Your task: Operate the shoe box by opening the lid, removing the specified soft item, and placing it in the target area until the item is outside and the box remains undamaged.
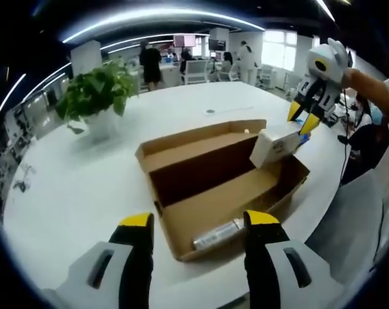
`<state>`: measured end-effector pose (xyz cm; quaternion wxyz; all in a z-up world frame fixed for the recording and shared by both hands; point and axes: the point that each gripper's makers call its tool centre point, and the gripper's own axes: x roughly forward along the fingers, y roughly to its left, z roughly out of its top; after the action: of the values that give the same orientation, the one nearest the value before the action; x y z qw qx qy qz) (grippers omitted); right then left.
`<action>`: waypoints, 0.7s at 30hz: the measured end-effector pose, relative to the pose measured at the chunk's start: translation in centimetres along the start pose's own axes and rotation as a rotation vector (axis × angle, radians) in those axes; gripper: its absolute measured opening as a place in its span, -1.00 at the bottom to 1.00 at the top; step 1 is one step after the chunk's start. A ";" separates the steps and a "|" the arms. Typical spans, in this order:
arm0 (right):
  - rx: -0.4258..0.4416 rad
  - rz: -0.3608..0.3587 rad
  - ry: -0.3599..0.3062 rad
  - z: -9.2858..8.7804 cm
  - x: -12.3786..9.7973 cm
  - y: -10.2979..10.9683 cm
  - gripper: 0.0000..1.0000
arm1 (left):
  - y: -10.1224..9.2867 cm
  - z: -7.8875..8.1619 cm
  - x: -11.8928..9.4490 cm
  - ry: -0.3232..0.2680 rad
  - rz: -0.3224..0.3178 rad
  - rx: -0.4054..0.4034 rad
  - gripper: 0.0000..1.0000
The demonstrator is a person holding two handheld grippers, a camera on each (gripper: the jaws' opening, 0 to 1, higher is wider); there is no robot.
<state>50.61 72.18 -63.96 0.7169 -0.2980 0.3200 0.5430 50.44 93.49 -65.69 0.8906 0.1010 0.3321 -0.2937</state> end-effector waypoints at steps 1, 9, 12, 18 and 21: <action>0.000 -0.003 0.000 -0.1 -0.2 -0.1 -0.72 | -0.1 0.1 0.0 -0.002 -0.005 0.001 0.18; 0.033 -0.022 -0.021 -0.8 -2.5 -1.5 -0.72 | -1.1 0.6 0.4 -0.009 -0.051 0.010 0.38; 0.039 -0.033 -0.027 -1.0 -3.3 -2.0 -0.72 | -1.3 0.7 0.4 -0.010 -0.063 0.015 0.49; 0.041 -0.060 -0.029 -1.8 -5.1 -3.3 -0.72 | -1.7 1.3 0.6 -0.025 -0.083 0.014 0.61; 0.043 -0.070 -0.028 -2.4 -6.0 -4.1 -0.72 | -1.9 1.4 0.6 -0.030 -0.089 0.006 0.70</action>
<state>53.00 65.87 -60.39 0.7461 -0.2862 0.3108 0.5145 50.45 91.15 -64.99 0.8814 0.0843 0.3218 -0.3354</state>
